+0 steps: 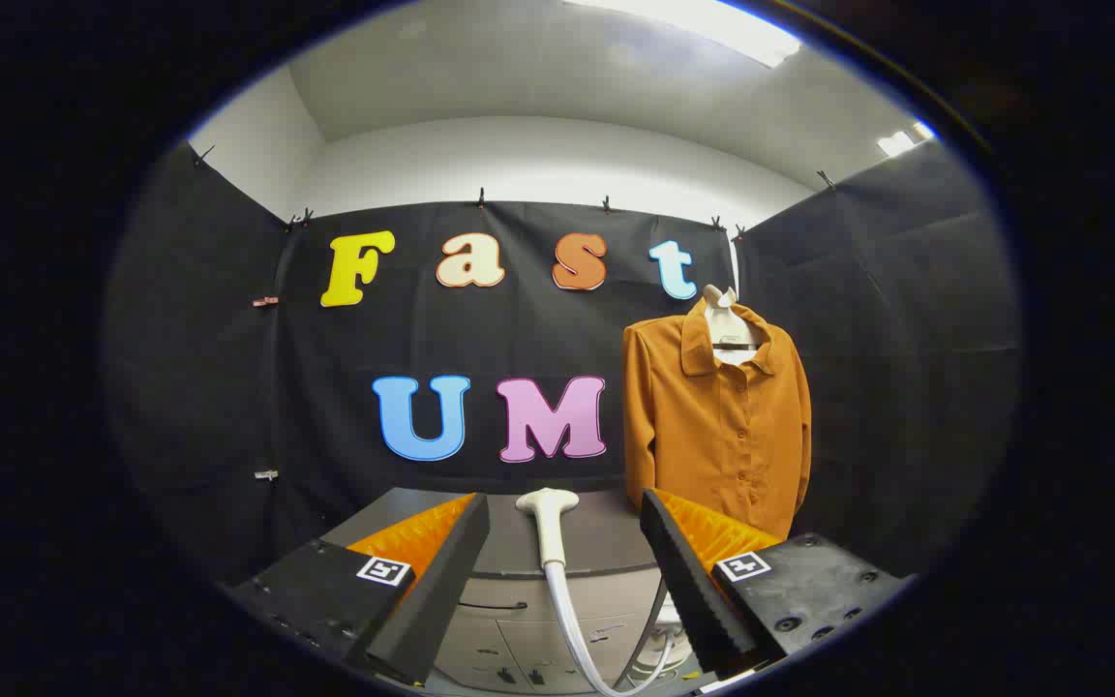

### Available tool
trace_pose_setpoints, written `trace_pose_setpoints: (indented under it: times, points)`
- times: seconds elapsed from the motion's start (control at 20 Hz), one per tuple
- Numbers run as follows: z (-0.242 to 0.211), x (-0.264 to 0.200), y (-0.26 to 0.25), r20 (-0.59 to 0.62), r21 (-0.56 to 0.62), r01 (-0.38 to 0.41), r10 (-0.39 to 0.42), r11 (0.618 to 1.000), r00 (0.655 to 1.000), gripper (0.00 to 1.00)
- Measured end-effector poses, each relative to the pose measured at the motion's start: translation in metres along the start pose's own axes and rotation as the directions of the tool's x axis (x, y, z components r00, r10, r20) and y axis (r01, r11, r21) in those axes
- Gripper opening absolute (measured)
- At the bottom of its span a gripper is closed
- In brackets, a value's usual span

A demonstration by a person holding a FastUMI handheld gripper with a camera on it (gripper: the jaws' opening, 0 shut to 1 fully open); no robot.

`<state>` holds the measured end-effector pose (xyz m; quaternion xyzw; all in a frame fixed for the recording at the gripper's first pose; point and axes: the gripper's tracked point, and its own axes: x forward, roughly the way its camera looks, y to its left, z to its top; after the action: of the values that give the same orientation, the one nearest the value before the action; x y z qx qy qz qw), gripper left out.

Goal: Iron the clothes twice with a garment steamer, once on the left side and once on the right side.

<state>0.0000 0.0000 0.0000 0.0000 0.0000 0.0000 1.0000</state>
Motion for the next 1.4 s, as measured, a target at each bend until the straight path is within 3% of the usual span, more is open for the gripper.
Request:
trace_pose_setpoints:
  times: [0.65, 1.4]
  points:
    - [0.001, -0.013, 0.011, 0.014, -0.017, 0.004, -0.004, 1.0, 1.0, 0.99]
    - [-0.029, -0.014, 0.035, -0.054, -0.018, 0.028, -0.029, 0.999, 0.998, 0.99]
